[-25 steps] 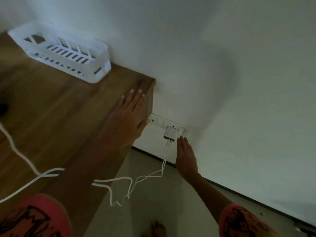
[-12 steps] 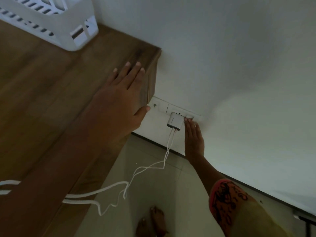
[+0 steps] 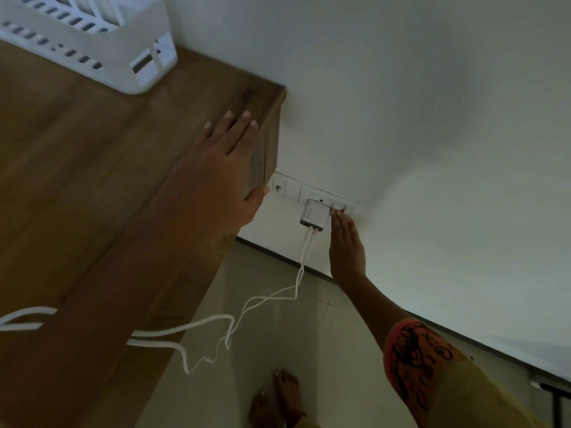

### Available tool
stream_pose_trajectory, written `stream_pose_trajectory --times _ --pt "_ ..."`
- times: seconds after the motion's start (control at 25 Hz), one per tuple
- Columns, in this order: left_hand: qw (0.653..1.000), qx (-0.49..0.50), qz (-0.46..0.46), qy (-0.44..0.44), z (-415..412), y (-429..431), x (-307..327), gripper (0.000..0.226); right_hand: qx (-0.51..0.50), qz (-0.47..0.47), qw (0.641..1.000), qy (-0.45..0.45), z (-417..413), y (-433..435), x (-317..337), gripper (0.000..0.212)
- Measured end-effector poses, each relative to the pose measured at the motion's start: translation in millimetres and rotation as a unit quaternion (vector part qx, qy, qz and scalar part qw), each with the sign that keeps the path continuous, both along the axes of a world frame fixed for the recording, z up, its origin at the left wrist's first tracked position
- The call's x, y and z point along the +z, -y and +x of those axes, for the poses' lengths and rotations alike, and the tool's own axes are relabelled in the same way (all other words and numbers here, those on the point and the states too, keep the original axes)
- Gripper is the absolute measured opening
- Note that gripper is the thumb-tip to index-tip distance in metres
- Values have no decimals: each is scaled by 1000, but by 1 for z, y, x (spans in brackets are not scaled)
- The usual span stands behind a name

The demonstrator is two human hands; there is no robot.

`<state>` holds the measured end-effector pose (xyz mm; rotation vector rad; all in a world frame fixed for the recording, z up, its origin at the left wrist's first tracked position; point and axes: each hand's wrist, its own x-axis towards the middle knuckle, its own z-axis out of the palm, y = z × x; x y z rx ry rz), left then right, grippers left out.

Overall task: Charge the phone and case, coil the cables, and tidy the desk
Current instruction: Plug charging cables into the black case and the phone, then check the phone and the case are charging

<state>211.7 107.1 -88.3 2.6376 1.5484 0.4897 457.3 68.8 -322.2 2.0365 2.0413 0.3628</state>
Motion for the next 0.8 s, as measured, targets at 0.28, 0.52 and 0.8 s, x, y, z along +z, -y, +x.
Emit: stream_pose_trajectory --times 0.28,0.52,0.8 --pt "998 41 -21 33 2 18 11 71 86 16 993 -81 -12 30 44 77" --pt "983 122 -132 44 -4 71 30 74 139 92 978 -129 -54 49 140 73" --pt "957 229 -11 180 -41 152 69 55 239 210 869 -378 -127 61 253 50"
